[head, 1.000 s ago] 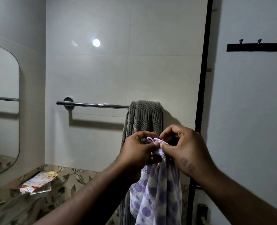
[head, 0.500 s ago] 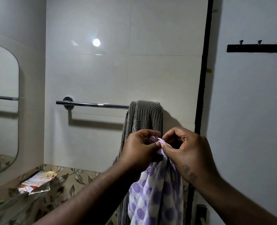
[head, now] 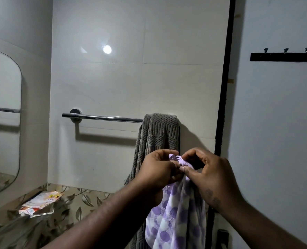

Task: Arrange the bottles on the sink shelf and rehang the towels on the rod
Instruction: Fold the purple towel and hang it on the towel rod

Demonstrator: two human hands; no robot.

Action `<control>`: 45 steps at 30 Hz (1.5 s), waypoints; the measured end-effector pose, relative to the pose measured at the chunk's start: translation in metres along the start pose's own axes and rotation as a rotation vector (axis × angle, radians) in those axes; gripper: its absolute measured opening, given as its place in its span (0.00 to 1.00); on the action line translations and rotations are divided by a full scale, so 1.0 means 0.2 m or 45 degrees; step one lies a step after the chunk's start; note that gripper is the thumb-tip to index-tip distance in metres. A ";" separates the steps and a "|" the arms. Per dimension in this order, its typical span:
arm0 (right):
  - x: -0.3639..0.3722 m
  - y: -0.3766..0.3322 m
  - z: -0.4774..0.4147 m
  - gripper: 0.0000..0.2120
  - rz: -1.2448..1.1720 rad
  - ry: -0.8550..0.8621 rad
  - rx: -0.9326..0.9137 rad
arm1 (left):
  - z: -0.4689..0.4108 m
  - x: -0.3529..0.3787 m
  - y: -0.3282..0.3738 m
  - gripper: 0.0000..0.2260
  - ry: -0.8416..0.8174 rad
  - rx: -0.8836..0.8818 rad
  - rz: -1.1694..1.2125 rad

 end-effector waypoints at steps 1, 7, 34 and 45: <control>0.00 0.01 0.00 0.08 -0.020 0.009 0.019 | 0.01 0.01 0.00 0.14 -0.011 -0.004 0.011; -0.04 0.14 -0.08 0.08 -0.702 0.044 0.364 | 0.02 0.00 0.14 0.22 -0.017 0.460 -0.312; -0.31 0.22 -0.45 0.13 -0.885 0.168 0.530 | 0.10 -0.13 0.02 0.27 -0.619 0.498 -1.030; -0.33 0.31 -0.49 0.14 -1.010 0.186 0.619 | 0.29 -0.12 0.02 0.14 -1.014 0.707 -1.633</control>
Point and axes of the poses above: each hand's wrist, its own z-axis away from the middle knuckle, its own x-axis out of the palm, y = z × x, the point moved 8 cm from there along -z, towards the middle knuckle, and after that the axes turned 6 degrees about x, right-handed, at the moved point
